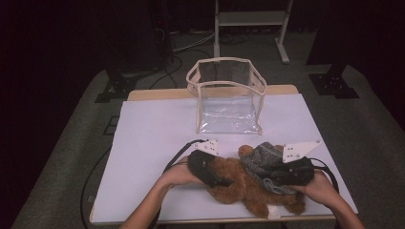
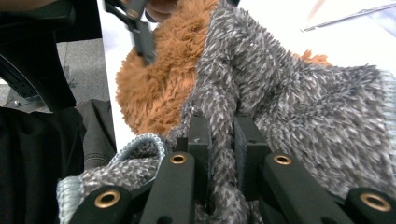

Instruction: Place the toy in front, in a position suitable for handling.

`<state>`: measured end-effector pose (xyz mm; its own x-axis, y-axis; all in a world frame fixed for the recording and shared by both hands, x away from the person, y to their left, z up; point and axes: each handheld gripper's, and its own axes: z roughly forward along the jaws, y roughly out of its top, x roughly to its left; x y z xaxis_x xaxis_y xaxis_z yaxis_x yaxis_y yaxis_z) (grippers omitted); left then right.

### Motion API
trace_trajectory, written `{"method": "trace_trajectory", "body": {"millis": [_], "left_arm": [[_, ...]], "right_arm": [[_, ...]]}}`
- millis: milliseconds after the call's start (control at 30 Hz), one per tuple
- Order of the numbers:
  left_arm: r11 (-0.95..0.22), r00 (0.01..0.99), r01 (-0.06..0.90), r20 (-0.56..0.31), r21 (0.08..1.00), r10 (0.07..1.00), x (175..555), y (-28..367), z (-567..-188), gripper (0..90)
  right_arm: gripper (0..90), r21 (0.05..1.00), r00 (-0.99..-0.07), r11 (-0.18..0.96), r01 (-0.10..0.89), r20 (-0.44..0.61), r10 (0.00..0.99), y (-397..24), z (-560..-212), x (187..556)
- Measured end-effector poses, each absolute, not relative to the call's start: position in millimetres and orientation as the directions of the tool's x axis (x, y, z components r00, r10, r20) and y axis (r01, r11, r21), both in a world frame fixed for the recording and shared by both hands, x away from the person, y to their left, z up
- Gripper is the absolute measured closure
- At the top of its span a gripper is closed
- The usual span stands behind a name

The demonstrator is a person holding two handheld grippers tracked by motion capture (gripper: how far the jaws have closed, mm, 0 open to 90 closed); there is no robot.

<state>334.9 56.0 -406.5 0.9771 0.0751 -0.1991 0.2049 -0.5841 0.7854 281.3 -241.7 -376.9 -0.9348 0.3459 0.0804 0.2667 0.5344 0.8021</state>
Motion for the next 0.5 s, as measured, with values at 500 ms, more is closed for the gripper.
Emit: {"method": "trace_trajectory", "body": {"millis": [500], "left_arm": [[-0.634,0.991,0.094,-0.012,0.768,0.134,343,71,-382,58.3]], "right_arm": [[77.9,0.811,-0.929,0.523,0.261,0.064,0.364,-234,-366,300]]}}
